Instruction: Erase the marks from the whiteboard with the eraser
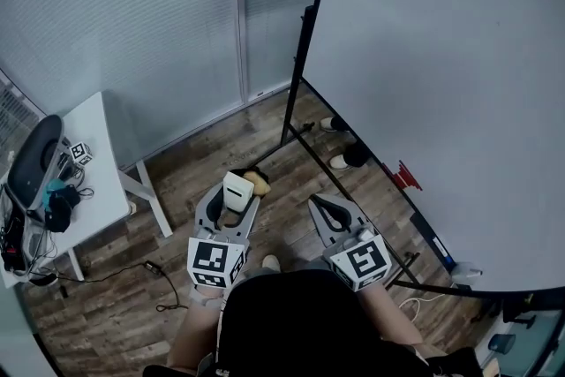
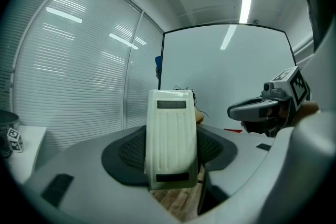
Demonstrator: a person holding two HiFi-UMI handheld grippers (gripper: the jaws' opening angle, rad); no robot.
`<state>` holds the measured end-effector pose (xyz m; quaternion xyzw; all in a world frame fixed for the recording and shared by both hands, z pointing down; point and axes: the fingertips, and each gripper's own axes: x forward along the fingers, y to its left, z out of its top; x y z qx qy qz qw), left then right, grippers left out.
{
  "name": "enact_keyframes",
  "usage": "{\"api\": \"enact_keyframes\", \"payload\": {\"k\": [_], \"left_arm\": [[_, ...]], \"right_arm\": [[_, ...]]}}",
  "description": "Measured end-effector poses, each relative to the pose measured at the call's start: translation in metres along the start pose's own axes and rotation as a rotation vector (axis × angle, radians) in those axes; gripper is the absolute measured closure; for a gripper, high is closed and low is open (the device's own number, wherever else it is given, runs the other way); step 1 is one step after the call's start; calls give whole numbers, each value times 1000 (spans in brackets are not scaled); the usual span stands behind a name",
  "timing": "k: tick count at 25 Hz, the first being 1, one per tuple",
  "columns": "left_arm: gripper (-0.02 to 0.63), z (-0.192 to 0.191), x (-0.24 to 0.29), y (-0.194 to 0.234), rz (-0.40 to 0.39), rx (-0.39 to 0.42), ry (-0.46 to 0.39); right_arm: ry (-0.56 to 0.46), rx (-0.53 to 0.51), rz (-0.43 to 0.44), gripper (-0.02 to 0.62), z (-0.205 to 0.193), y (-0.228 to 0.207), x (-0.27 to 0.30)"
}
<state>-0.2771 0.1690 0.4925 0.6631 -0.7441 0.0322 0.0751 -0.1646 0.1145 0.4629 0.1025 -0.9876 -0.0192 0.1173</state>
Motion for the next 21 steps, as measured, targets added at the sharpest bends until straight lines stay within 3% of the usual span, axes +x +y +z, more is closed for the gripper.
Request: {"api": "enact_keyframes", "payload": {"k": [14,21], "left_arm": [[348,-2,23,-28,-76,27,11],[348,3,31,-31,-92,41,-7]], "right_arm": [[12,4,-113,568,-6,-32,-22],[12,-14,-106,568,-12,-43,-27]]}}
